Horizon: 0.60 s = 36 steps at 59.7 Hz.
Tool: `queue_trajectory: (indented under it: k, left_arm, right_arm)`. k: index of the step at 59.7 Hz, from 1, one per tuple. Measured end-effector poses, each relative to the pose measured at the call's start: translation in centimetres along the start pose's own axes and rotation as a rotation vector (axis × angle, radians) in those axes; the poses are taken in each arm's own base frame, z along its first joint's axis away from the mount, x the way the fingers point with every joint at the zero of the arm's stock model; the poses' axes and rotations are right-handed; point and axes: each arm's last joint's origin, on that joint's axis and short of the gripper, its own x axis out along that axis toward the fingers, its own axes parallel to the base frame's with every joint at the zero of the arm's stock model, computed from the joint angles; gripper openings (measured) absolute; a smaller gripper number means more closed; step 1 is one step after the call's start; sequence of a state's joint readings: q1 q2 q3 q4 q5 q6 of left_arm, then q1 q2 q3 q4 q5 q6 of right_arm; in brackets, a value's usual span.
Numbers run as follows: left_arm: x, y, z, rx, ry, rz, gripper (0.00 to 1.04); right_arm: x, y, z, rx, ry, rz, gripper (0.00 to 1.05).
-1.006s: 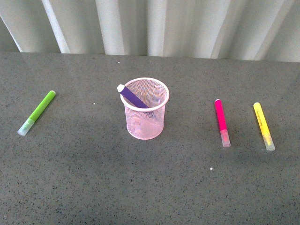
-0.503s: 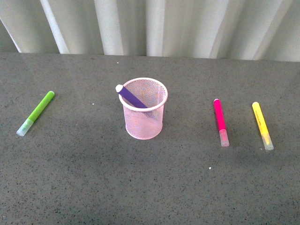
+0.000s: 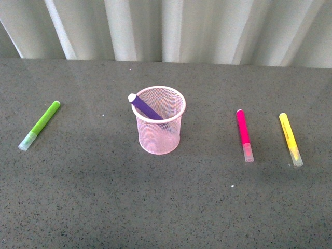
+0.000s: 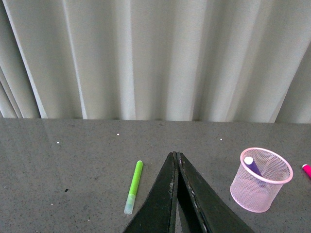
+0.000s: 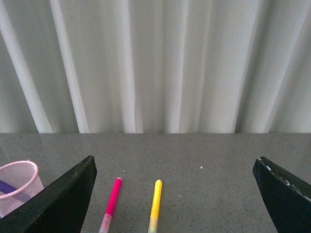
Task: Insert purple and pink pens into pink cup
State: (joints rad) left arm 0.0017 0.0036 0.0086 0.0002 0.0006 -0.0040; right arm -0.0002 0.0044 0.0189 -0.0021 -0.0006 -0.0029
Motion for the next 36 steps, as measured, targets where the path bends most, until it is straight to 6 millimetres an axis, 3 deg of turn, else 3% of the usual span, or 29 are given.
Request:
queue_trajectory:
  k: [18,22,27,36]
  left_arm:
    - [0.0,0.0,0.0,0.0,0.0,0.0,0.04]
    - [0.0,0.0,0.0,0.0,0.0,0.002,0.04]
    - [0.0,0.0,0.0,0.0,0.0,-0.001,0.04]
    - [0.0,0.0,0.0,0.0,0.0,0.001,0.04]
  right_arm:
    - [0.0,0.0,0.0,-0.001,0.001,0.006,0.98]
    - [0.3,-0.1,-0.1,-0.019,0.03,0.166,0.98]
    - [1.6,0.0,0.8,-0.023,0.027,0.385,0.98]
    - [5.0,0.2,3.3,-0.038,-0.043,0.37,0.98]
